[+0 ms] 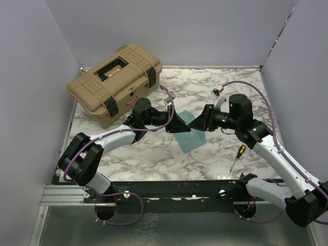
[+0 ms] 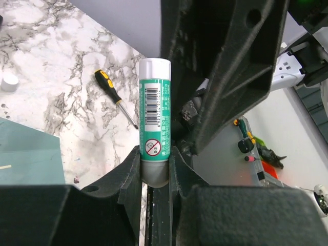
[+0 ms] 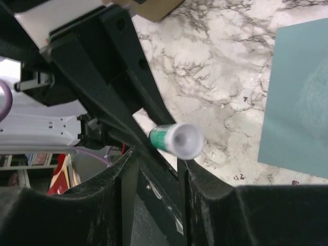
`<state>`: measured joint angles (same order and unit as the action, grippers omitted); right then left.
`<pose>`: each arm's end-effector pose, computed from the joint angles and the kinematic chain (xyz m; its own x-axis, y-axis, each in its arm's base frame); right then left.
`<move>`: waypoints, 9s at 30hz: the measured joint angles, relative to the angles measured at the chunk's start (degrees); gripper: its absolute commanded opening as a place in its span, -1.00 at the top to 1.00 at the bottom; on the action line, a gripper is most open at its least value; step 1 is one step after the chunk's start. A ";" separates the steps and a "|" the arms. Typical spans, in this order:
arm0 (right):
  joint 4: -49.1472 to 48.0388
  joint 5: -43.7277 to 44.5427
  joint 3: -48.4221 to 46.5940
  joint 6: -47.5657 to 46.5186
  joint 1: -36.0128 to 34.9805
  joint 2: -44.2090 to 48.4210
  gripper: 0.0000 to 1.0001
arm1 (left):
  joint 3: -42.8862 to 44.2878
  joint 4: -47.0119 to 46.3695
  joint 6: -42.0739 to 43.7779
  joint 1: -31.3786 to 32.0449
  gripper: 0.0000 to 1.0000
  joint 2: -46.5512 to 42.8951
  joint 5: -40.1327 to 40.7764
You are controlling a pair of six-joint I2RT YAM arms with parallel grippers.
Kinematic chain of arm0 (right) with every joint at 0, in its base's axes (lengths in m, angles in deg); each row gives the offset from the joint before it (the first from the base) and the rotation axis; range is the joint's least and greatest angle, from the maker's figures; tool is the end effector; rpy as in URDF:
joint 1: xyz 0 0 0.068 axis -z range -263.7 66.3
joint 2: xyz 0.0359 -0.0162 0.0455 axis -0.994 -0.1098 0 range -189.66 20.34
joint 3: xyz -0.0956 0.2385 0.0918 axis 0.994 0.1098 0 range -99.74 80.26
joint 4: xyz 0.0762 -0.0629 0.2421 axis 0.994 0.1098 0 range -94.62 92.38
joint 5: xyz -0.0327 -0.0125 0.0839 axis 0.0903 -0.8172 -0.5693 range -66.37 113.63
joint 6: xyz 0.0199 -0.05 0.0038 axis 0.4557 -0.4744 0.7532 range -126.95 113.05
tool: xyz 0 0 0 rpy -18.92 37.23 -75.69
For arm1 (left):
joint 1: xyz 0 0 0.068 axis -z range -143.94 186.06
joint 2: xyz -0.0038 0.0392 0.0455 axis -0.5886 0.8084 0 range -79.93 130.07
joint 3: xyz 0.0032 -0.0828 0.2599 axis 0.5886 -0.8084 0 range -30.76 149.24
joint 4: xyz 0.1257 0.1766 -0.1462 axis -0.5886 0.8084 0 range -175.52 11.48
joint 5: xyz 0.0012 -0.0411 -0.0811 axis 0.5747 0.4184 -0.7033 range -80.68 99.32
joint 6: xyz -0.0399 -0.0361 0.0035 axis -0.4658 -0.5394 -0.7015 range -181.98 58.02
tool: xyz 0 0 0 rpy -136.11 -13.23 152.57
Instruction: Place the letter into the envelope and seal it
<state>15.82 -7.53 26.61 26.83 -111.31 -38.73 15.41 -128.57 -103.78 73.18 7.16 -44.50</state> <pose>0.1935 0.1221 0.3310 -0.7712 0.1336 -0.6224 -0.4576 0.5633 0.6879 0.2426 -0.2197 0.2655 -0.6442 -0.0060 -0.7649 0.7647 -0.0268 -0.6438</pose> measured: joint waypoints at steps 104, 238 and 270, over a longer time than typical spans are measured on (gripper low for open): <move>-32.79 47.28 9.99 -20.44 -12.92 -33.64 0.99 | 19.82 36.63 4.66 0.76 1.00 26.80 45.72; -33.68 9.92 17.16 24.79 31.01 -31.61 0.39 | 3.74 38.91 5.01 -2.97 -0.31 4.33 47.95; -12.57 6.23 6.10 11.10 34.32 -22.58 0.98 | 20.26 42.07 11.74 -1.33 0.39 16.41 45.79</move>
<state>3.26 -1.30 32.71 37.93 -77.00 -61.31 35.68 -86.49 -92.04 71.85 23.58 1.29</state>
